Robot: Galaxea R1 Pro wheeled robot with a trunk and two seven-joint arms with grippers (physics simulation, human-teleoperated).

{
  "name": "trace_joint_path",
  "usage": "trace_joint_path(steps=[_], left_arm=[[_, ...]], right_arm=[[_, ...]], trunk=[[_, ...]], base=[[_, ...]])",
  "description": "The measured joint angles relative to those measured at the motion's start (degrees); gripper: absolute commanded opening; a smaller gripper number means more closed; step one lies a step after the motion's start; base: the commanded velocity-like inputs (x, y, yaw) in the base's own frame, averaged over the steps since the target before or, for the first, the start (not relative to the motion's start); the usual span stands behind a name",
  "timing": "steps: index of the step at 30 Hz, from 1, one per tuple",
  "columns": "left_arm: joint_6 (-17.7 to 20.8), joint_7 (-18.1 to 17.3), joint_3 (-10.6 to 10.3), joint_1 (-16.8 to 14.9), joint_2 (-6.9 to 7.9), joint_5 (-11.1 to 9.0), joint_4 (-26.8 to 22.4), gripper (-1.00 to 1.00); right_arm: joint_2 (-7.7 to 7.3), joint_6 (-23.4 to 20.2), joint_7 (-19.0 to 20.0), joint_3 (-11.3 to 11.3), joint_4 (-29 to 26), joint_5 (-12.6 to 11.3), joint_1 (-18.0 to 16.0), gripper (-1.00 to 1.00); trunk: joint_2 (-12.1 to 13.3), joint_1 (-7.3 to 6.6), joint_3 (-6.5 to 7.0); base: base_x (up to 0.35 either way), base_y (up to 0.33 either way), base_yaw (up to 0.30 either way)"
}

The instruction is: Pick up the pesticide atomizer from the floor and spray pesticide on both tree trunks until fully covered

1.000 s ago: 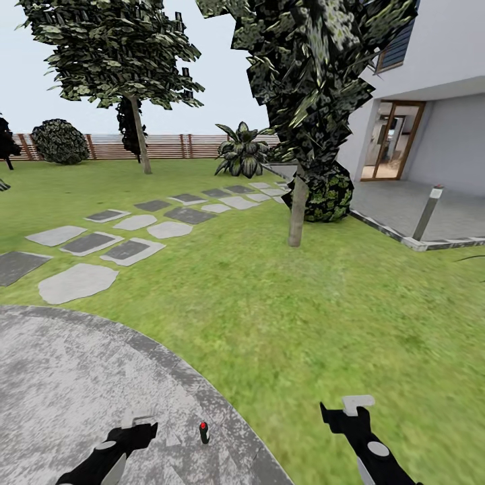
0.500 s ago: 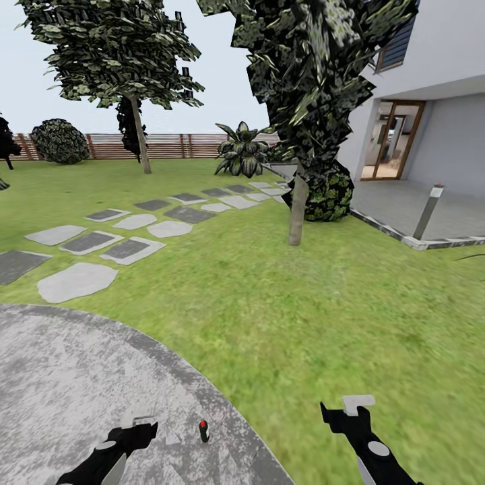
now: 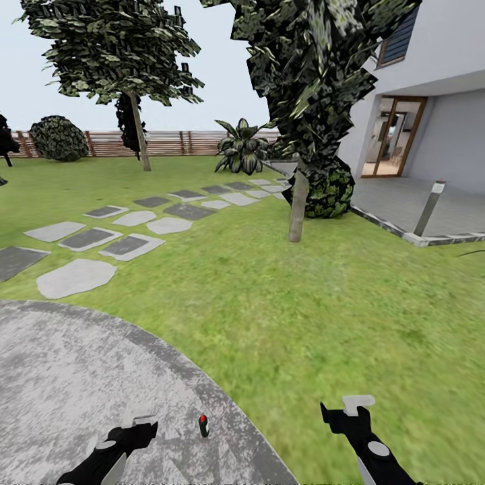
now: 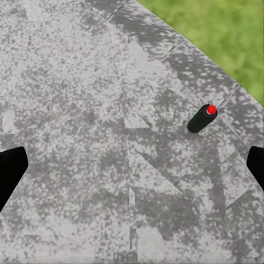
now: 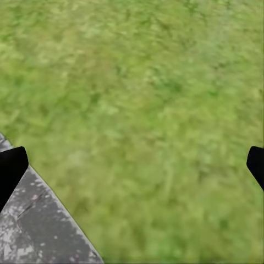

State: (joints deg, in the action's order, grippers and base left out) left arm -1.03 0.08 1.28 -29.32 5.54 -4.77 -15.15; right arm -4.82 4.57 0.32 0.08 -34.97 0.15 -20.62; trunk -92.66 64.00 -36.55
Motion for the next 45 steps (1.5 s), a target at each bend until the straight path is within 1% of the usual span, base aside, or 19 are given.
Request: trace_joint_path(steps=[9, 45], left_arm=[[0.00, 0.00, 0.22, -0.03, 0.07, 0.00, 0.00, 1.00], [0.00, 0.00, 0.63, -0.18, 0.10, -0.01, 0.00, 1.00]], right_arm=[[0.00, 0.07, 0.00, 0.00, 0.04, 0.01, 0.00, 1.00], [0.07, 0.09, 0.00, 0.08, 0.13, 0.00, 0.00, 1.00]], trunk=[[-3.61, 1.98, -2.31], [-18.05, 9.89, -8.81]], base=[[0.000, 0.000, 0.000], [0.000, 0.000, 0.000]])
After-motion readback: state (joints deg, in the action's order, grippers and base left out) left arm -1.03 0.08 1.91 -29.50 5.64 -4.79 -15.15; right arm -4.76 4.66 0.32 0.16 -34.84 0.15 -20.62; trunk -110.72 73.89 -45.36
